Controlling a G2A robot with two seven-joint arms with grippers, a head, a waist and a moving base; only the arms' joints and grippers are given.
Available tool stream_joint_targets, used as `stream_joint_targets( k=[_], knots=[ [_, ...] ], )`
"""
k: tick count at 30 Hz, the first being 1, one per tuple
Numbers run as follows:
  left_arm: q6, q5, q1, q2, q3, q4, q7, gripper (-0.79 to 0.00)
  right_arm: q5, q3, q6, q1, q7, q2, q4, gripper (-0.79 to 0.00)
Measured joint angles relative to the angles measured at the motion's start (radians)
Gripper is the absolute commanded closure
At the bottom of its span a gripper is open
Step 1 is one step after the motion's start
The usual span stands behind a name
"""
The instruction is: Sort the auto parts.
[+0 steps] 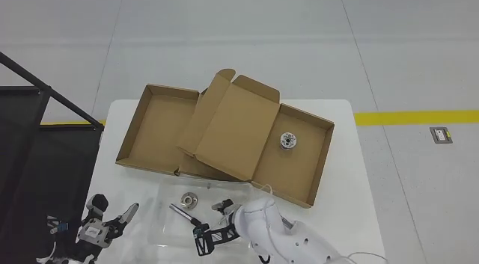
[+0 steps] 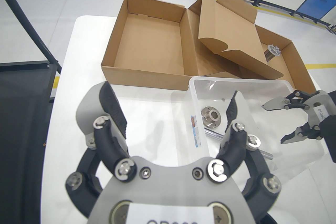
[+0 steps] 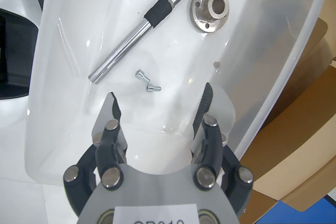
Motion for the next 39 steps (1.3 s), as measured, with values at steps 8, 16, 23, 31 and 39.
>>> stream_joint_targets(
  k=[8,16,23,31,39],
  knots=[
    [0.000,0.000,0.000,0.000,0.000,0.000,0.000,-0.785,0.032,-0.052,0.012,0.051,0.080,-0.045,0.103,-0.299],
    [0.000,0.000,0.000,0.000,0.000,0.000,0.000,-0.785,0.055,-0.084,0.037,0.090,0.108,-0.085,0.189,-0.348],
    [0.000,0.000,0.000,0.000,0.000,0.000,0.000,-0.785,0.068,-0.098,0.044,0.120,0.092,-0.113,0.255,-0.326],
    [0.000,0.000,0.000,0.000,0.000,0.000,0.000,-0.785,0.085,-0.113,0.042,0.144,0.089,-0.143,0.320,-0.302],
    [0.000,0.000,0.000,0.000,0.000,0.000,0.000,-0.785,0.108,-0.123,0.015,0.165,0.090,-0.168,0.376,-0.058]
  ],
)
